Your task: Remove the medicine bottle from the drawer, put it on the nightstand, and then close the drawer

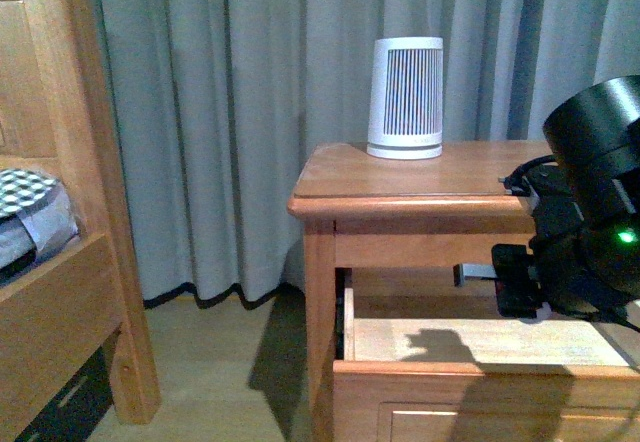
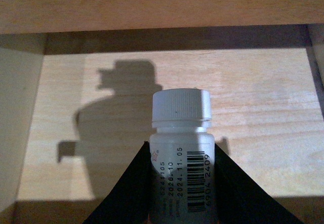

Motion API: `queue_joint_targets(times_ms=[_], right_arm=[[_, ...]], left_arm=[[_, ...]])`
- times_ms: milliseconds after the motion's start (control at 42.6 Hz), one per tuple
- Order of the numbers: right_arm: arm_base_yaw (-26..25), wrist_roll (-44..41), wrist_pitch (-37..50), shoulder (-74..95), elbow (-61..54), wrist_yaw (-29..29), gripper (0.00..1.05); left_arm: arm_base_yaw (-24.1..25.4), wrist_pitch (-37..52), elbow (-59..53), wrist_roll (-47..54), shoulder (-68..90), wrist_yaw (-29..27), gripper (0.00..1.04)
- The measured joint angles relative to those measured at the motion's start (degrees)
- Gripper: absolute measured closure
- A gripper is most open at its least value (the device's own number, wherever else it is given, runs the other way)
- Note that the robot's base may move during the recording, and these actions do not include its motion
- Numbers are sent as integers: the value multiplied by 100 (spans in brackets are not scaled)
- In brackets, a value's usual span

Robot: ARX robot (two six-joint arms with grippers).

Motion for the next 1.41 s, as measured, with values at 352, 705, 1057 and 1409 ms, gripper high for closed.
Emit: queue_joint_targets(times_ms=[352, 705, 1057, 1409], right_arm=[[87, -415, 363, -1945, -767, -66, 76], [-754, -363, -586, -1152, 1370, -439, 76], [-1180, -81, -1401, 743, 3641, -507, 76], [-1255, -48, -1882, 1998, 4859, -164, 76]], left_arm=[[0, 0, 0, 2, 2, 0, 7], [0, 0, 0, 2, 0, 0, 7], [0, 0, 0, 0, 0, 0, 7], [0, 0, 0, 0, 0, 0, 7]])
